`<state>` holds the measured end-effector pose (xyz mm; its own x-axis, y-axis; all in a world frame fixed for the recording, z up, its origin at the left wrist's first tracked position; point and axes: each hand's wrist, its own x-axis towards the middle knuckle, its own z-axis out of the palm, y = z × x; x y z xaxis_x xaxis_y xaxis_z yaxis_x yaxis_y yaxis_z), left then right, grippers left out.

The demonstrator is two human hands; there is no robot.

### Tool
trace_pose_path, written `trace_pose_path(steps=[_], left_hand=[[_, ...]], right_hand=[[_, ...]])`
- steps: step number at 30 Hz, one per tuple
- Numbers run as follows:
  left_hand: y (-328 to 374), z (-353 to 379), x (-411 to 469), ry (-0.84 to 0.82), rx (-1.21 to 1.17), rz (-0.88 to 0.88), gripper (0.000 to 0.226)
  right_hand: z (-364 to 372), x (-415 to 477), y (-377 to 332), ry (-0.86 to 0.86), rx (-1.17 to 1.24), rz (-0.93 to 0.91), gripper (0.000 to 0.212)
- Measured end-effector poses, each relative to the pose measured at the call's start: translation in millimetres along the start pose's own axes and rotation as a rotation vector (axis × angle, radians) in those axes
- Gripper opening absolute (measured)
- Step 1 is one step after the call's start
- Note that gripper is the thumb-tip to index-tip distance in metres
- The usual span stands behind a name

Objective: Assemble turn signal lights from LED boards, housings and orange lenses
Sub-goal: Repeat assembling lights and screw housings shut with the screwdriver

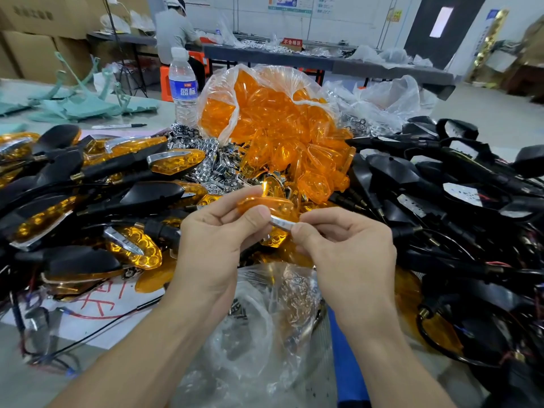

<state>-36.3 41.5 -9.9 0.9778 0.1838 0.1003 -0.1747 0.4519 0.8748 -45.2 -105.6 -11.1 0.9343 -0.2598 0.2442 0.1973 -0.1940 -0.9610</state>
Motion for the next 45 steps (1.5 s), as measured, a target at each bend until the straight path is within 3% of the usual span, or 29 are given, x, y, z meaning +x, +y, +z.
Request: trace_pose_path(steps=[5, 15, 21, 25, 27, 29, 32, 35, 38, 40, 42, 43, 45], left_hand=[[3.9, -0.7, 1.2, -0.009, -0.059, -0.014, 0.025], [6.3, -5.5, 3.6, -0.049, -0.107, -0.069, 0.027], [9.9, -8.9, 8.1, -0.045, -0.271, -0.267, 0.021], [5.4, -7.6, 9.2, -0.061, -0.212, -0.263, 0.019], [4.6, -9.4, 13.0, -0.069, -0.131, -0.228, 0.019], [2.4, -9.1, 14.7, -0.045, 0.046, -0.157, 0.027], [-3.8, -5.2, 9.1, -0.053, 0.214, -0.112, 0.045], [-5.6, -1.7, 5.0, -0.144, 0.229, -0.207, 0.047], [-0.4, -2.7, 7.6, -0.194, 0.124, -0.254, 0.042], [3.1, -3.4, 8.7, -0.174, 0.112, -0.26, 0.036], [2.6, -5.2, 9.0, -0.108, 0.24, -0.205, 0.026], [1.4, -7.7, 9.9, -0.069, 0.382, -0.134, 0.024], [0.3, -13.7, 10.2, -0.008, 0.725, 0.056, 0.035]], right_hand=[[1.3, 2.3, 1.0, -0.12, 0.142, 0.073, 0.017], [1.2, 4.2, 3.1, -0.063, 0.366, 0.066, 0.01], [7.1, 1.1, -3.5, -0.443, 0.562, 0.132, 0.034], [2.3, 3.8, -1.9, -0.398, 0.507, 0.139, 0.043], [0.6, 5.9, 0.1, -0.421, 0.492, 0.134, 0.036], [-0.5, 7.3, 3.1, -0.368, 0.329, 0.04, 0.012], [-1.0, 4.8, 9.9, -0.184, -0.141, -0.245, 0.022], [1.7, 0.9, 6.6, -0.216, -0.357, -0.413, 0.019], [-6.8, 6.9, -3.6, -0.294, -0.236, -0.189, 0.025], [-25.4, 18.1, -5.8, -0.142, -0.212, -0.116, 0.025], [-50.5, 36.2, -0.7, -0.011, -0.455, -0.09, 0.029], [-61.6, 45.0, 1.9, -0.038, -0.613, -0.045, 0.038], [-76.1, 56.2, 9.7, -0.254, -0.989, 0.05, 0.057]])
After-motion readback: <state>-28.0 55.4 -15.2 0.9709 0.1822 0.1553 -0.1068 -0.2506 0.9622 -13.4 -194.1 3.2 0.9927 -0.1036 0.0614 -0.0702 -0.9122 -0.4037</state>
